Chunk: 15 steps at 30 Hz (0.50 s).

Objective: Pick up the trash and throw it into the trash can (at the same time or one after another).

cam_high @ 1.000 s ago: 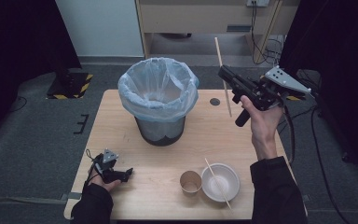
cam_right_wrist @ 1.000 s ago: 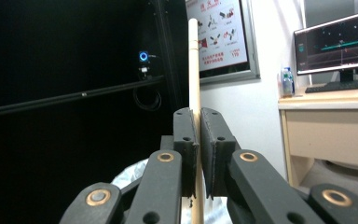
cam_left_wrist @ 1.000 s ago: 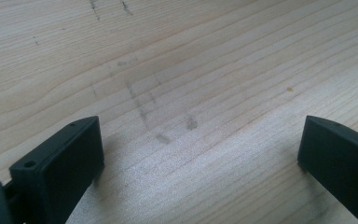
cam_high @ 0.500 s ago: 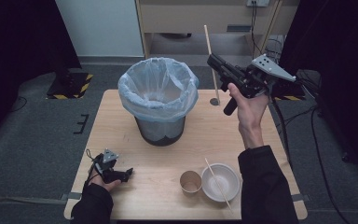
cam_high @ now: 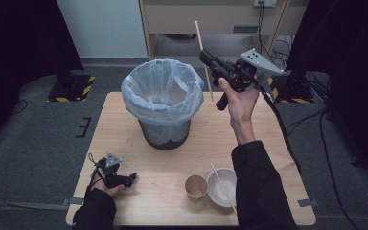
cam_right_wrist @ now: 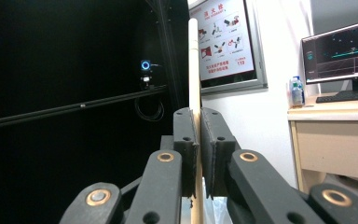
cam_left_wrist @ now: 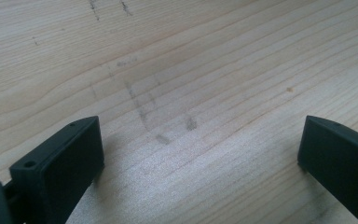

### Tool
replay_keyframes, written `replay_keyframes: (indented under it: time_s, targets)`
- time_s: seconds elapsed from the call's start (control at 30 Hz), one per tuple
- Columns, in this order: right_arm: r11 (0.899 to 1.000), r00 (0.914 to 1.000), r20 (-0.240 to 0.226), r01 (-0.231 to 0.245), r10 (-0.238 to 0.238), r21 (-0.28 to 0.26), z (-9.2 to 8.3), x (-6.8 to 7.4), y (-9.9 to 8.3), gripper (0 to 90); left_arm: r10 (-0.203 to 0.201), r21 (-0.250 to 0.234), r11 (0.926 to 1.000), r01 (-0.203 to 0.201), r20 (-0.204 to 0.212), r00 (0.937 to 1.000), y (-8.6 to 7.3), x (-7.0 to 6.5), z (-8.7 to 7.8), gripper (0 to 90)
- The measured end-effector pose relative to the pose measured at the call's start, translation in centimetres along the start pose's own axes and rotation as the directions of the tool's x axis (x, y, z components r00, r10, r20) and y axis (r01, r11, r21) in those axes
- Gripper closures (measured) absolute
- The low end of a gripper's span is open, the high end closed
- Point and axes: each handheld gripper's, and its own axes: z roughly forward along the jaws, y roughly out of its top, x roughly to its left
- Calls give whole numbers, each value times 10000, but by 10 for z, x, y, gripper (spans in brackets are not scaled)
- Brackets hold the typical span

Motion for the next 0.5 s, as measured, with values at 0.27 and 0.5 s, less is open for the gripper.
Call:
replay_keyframes:
  time_s: [0.27,0.5]
  targets:
    - [10000,10000,-36,-63,62,-75,20,3,-3,857,-1,-1,10000,1,-5,10000,0,0,0,0]
    - [9994,9996,-54,-264,263,-215,35,4,-8,857,2,5,10000,-2,2,10000,0,0,0,0]
